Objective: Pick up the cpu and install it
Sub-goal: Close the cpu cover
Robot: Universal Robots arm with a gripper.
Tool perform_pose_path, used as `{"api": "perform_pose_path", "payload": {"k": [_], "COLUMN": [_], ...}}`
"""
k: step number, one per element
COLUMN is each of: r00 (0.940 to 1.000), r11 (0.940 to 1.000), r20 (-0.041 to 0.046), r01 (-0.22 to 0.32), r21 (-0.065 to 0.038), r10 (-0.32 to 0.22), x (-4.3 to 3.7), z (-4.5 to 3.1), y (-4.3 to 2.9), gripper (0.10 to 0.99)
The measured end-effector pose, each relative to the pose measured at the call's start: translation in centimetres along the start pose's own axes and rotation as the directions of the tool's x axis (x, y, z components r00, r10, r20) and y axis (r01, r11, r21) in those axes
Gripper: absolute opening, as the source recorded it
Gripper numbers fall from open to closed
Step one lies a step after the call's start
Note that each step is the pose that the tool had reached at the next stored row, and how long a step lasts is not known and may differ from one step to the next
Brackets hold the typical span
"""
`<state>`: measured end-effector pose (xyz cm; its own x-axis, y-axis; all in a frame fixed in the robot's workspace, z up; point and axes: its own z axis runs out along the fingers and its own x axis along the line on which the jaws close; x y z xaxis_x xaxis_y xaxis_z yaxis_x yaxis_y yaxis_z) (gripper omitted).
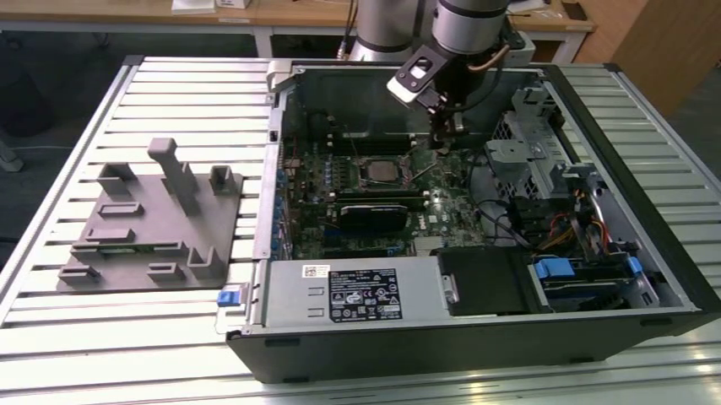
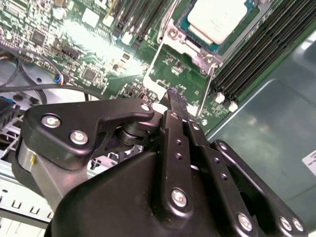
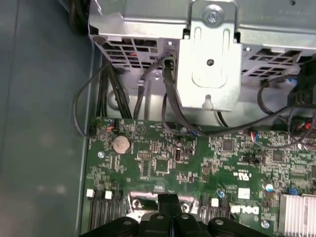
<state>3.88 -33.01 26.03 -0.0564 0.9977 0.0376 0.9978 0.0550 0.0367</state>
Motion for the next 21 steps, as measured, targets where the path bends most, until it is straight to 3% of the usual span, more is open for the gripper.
{"api": "perform_pose_path", "payload": {"k": [14, 21], "r00": [1.0, 1.0], "r11": [1.0, 1.0], "r20": [-0.0002, -0.0004], "r01": [0.0, 0.0], "r21": [0.004, 0.008], "r10": [0.0, 0.0], "x": [0.25, 0.25], "z": [0.36, 1.09], "y": [1.93, 2.29], "gripper": [0.106, 0.106]}}
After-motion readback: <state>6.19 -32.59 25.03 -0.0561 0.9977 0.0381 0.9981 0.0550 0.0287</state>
